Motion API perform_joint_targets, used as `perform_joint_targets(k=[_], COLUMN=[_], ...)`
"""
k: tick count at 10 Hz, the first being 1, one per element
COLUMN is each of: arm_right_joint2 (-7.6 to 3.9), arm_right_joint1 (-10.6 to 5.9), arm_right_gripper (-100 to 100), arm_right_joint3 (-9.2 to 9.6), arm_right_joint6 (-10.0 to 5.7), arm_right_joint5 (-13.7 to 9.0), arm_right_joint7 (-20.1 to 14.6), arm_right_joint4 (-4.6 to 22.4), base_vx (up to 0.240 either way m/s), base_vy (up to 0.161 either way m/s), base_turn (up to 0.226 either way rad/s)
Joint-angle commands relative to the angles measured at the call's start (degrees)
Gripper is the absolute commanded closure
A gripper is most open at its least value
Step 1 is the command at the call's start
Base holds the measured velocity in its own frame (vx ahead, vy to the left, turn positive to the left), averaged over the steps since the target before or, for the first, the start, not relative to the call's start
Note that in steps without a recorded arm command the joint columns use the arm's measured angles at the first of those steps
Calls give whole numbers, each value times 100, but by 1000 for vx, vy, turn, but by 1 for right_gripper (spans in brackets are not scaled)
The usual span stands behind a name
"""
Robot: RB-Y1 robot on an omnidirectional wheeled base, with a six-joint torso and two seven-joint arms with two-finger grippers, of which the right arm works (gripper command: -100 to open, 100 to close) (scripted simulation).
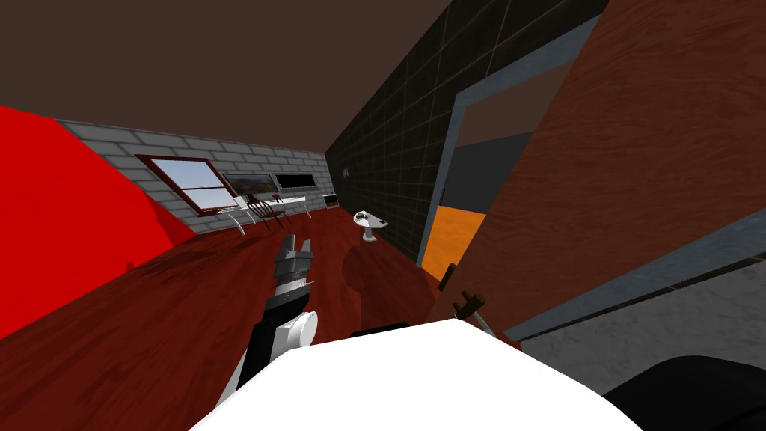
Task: Pull the door open
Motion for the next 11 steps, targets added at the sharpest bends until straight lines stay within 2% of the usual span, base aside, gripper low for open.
perform_joint_targets(k=[1,11], arm_right_joint2=[170,181], arm_right_joint1=[-87,-98], arm_right_gripper=[100,100], arm_right_joint3=[169,182], arm_right_joint6=[-88,-131], arm_right_joint5=[124,141], arm_right_joint7=[-36,-41], arm_right_joint4=[155,197], base_vx=[0,1], base_vy=[0,2], base_turn=[0,1])
